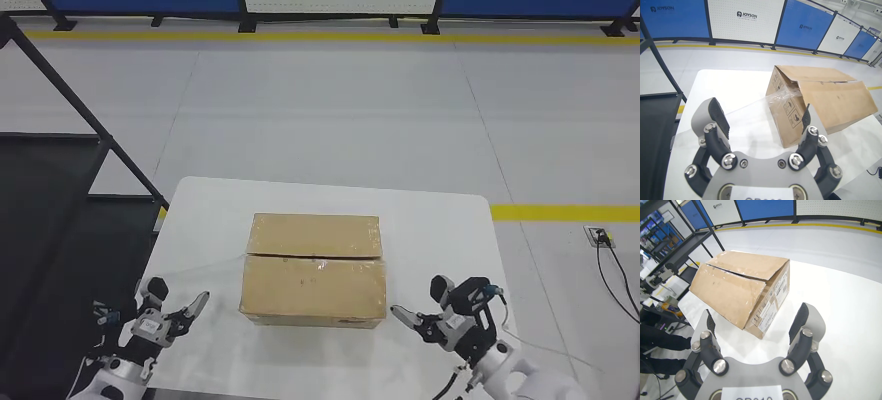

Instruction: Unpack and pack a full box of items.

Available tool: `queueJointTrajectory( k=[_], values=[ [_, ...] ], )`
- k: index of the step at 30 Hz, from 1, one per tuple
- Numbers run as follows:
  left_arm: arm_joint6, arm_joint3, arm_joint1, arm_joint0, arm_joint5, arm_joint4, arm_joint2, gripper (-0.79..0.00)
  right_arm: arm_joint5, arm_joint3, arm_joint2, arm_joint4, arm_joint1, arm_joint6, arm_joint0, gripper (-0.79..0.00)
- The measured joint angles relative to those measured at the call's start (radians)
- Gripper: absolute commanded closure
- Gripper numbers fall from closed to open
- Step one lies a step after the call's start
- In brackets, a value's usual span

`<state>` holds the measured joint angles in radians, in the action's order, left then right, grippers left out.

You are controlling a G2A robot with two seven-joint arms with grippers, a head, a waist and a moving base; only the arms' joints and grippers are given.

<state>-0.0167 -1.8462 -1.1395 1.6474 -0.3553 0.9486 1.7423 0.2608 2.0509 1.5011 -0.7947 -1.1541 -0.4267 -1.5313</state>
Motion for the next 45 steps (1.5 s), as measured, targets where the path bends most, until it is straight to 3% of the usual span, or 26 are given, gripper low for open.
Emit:
queueJointTrajectory(
  k=[3,7,13,20,27,33,39,45],
  values=[
    [0.042,0.014,-0.002,-0.046,0.032,-0.027,-0.017,-0.785,-0.04,-0.085,-0.033,0.175,-0.006,-0.078,0.104,-0.785],
    [0.089,0.045,-0.001,-0.07,0.008,-0.099,-0.011,-0.785,-0.041,-0.221,-0.072,0.327,-0.01,-0.185,0.252,-0.785],
    [0.129,0.068,0.001,-0.078,-0.018,-0.187,0.013,-0.785,0.064,-0.379,-0.121,0.499,-0.014,-0.292,0.388,-0.785],
    [0.127,0.062,0.0,-0.073,-0.019,-0.186,0.002,-0.785,0.187,-0.47,-0.16,0.669,-0.015,-0.411,0.471,-0.785],
    [0.127,0.033,-0.001,-0.086,-0.026,-0.184,-0.019,-0.785,0.326,-0.467,-0.118,0.864,0.001,-0.528,0.463,-0.785],
    [0.134,0.001,-0.003,-0.117,-0.021,-0.164,-0.055,-0.785,0.429,-0.404,-0.065,1.005,0.028,-0.704,0.416,-0.785],
    [0.148,-0.024,-0.001,-0.123,-0.065,-0.139,-0.081,-0.785,0.419,-0.291,-0.07,0.946,0.068,-0.713,0.337,-0.785],
    [0.168,-0.015,0.01,-0.098,-0.212,-0.058,-0.074,-0.785,0.416,-0.275,-0.131,0.868,0.113,-0.716,0.31,-0.785]
  ],
)
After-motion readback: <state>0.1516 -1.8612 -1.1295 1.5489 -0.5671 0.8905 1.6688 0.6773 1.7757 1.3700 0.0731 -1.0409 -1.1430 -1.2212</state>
